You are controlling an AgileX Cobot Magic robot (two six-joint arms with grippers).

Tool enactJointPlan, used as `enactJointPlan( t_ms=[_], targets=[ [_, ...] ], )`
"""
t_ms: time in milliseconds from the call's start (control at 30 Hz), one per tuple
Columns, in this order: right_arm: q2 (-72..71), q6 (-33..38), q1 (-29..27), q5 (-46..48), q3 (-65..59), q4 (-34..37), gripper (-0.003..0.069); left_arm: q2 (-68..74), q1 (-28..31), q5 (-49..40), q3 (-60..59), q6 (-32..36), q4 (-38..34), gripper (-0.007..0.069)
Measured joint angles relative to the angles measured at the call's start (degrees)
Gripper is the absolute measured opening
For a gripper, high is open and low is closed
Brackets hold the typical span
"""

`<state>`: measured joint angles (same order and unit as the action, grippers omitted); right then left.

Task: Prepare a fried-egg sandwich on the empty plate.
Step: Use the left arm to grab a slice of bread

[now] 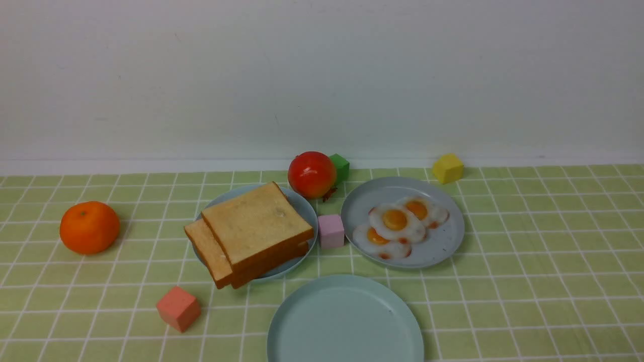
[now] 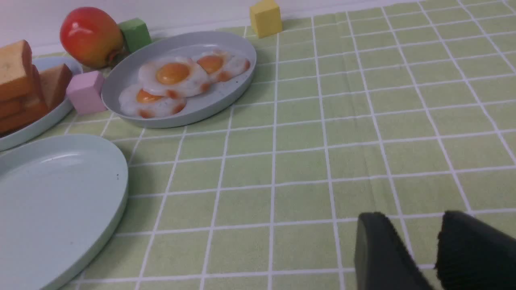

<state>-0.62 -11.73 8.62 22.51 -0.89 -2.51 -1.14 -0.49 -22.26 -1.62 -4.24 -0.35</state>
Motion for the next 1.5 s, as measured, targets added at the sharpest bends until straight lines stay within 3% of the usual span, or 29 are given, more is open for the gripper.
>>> enactJointPlan(
  t_ms=[1233, 1500],
  targets=[
    [0.0, 0.0, 0.0, -0.7, -0.1, -4.1, 0.0241, 0.0, 0.0, 2.9, 0.0, 0.0, 0.3, 0.0239],
    [0.0, 0.0, 0.0, -16.3, -0.6, -4.5, 0.0241, 0.0, 0.0, 14.3, 0.0, -1.3, -1.7, 0.0239]
  ],
)
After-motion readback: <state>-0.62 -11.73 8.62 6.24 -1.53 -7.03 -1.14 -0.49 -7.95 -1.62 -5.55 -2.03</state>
